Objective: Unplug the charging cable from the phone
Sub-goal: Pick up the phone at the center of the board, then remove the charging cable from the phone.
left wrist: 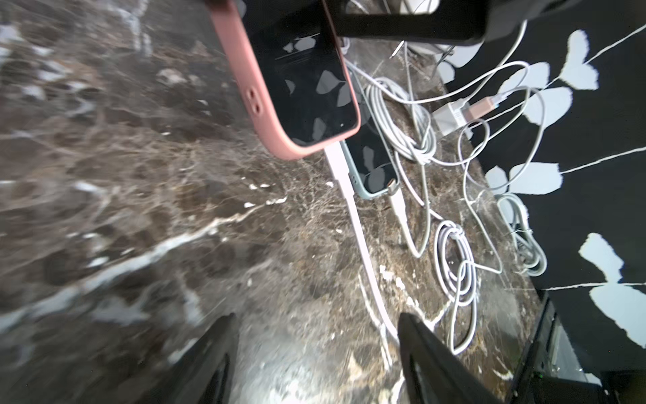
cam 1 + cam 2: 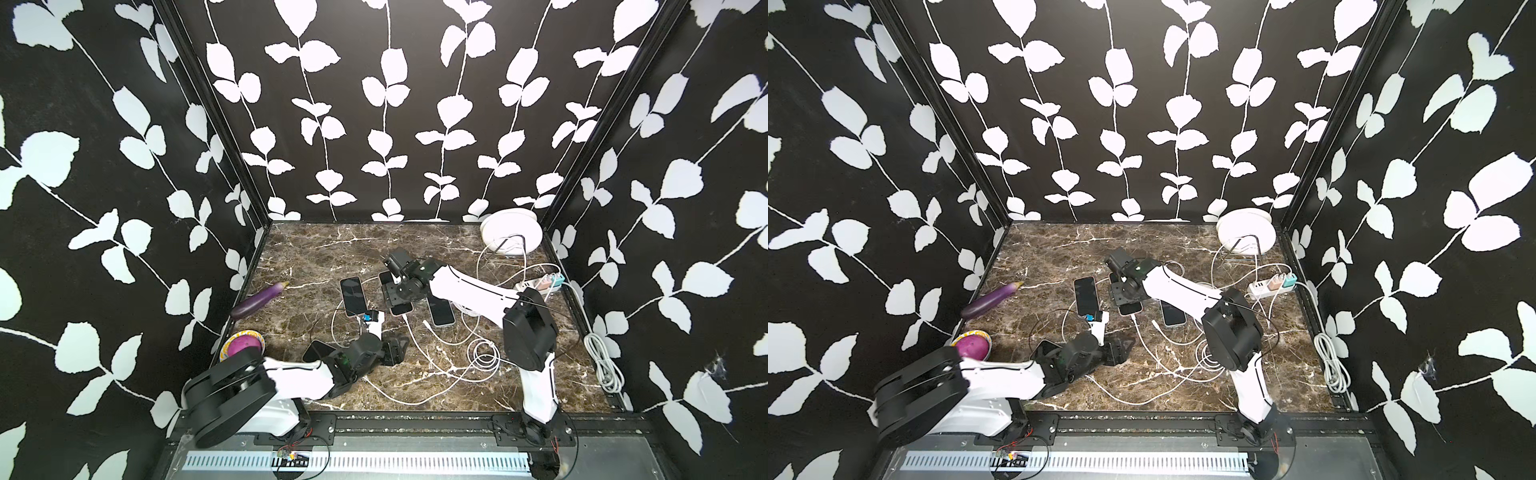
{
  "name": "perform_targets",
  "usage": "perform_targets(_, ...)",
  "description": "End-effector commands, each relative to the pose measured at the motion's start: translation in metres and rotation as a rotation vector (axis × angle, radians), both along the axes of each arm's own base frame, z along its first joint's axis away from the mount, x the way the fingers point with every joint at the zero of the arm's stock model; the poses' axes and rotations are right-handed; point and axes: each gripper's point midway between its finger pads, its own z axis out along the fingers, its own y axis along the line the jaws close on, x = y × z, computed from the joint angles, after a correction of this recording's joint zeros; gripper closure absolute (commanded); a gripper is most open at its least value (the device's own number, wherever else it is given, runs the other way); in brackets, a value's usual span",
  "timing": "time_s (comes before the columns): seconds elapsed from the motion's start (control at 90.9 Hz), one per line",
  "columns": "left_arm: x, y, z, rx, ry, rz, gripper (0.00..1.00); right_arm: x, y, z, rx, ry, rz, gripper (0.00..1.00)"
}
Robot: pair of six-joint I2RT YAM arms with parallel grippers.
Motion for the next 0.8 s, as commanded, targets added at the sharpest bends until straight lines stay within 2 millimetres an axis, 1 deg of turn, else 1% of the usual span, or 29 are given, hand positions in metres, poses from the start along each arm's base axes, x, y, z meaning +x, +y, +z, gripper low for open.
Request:
perform_targets(0.0, 0.011, -0.013, 0.030, -0.197, -0.094, 0.027, 0.24, 0.010, 0.007, 0.027, 0.107, -0.071, -0.044, 1.00)
perform_targets(0.044, 0.011, -0.016, 0.027, -0.223, -0.091, 0.021, 0.23, 0.009, 0.006, 0.035, 0.130, -0.088, -0.047, 1.00)
perform_targets(0.099, 0.010, -0.021, 0.025, -0.247, -0.091, 0.005, 0.24, 0.008, 0.004, 0.036, 0.141, -0.093, -0.053, 1.00)
perform_targets(0.165, 0.008, -0.025, 0.026, -0.275, -0.100, -0.009, 0.25, 0.006, 0.003, 0.036, 0.146, -0.097, -0.052, 1.00)
perform_targets(0.308, 0.008, -0.025, 0.020, -0.277, -0.101, -0.009, 0.26, 0.005, 0.002, 0.036, 0.147, -0.100, -0.050, 1.00)
perform_targets(0.418, 0.008, -0.031, 0.023, -0.292, -0.100, -0.024, 0.29, 0.005, 0.003, 0.037, 0.155, -0.103, -0.053, 1.00)
perform_targets(0.539, 0.009, -0.034, 0.019, -0.285, -0.090, -0.026, 0.37, 0.006, 0.002, 0.039, 0.158, -0.108, -0.055, 1.00)
perform_targets(0.682, 0.012, -0.037, 0.011, -0.261, -0.064, -0.019, 0.55, 0.006, 0.001, 0.042, 0.167, -0.117, -0.062, 1.00)
perform_targets(0.748, 0.012, -0.038, 0.009, -0.250, -0.056, -0.016, 0.60, 0.006, 0.001, 0.044, 0.171, -0.120, -0.063, 1.00)
perform_targets(0.792, 0.013, -0.037, 0.008, -0.239, -0.051, -0.011, 0.61, 0.006, 0.001, 0.045, 0.175, -0.121, -0.063, 1.00)
